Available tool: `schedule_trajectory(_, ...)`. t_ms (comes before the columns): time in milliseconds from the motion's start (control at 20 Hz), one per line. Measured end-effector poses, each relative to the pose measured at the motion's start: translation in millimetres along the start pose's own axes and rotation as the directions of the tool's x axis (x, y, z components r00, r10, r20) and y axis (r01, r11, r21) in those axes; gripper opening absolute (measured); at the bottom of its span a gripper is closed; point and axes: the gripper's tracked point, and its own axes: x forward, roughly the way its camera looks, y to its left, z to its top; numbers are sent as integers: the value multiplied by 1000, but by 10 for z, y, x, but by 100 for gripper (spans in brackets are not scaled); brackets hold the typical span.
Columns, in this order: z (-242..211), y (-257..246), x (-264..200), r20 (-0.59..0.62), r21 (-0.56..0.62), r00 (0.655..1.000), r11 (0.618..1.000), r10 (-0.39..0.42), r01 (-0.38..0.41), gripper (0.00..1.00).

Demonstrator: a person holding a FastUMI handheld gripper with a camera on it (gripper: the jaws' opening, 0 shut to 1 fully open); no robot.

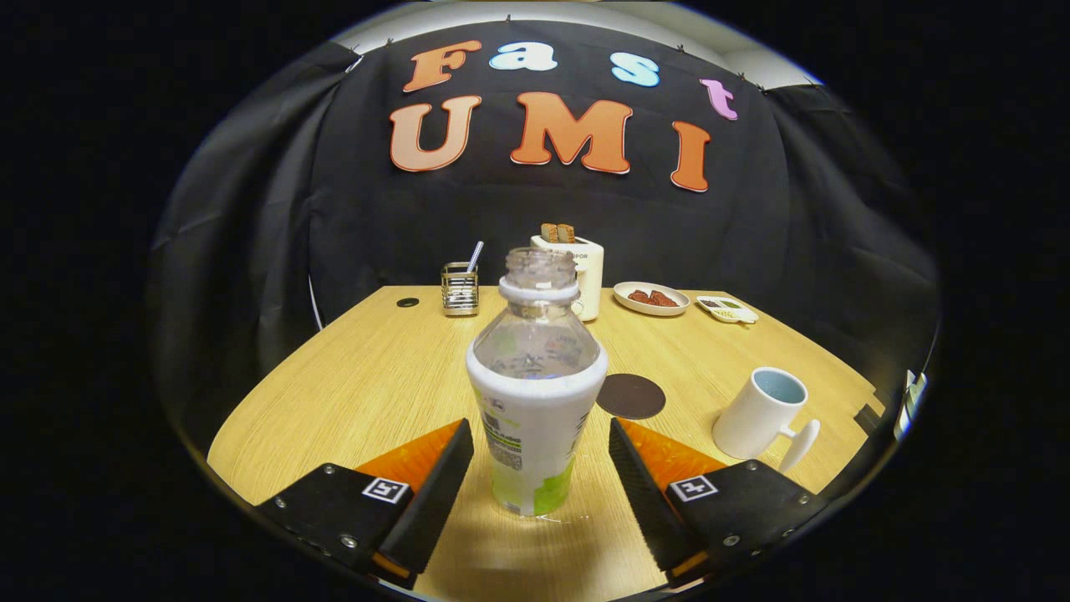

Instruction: Take the bottle from table, then pour the juice into the cup, finally place the bottle on the coaster

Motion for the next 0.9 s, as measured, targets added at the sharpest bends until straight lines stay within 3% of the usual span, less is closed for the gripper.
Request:
schedule_trajectory(150,-22,29,80,3,-4,1000,1000,12,-12,82)
schedule_trajectory(250,-16,26,114,13,8,1000,1000,11,-11,66)
schedule_trajectory(400,-13,5,96,9,6,1000,1000,6,-6,57)
schedule_trajectory(900,396,-136,-65,68,190,997,980,47,-59,56)
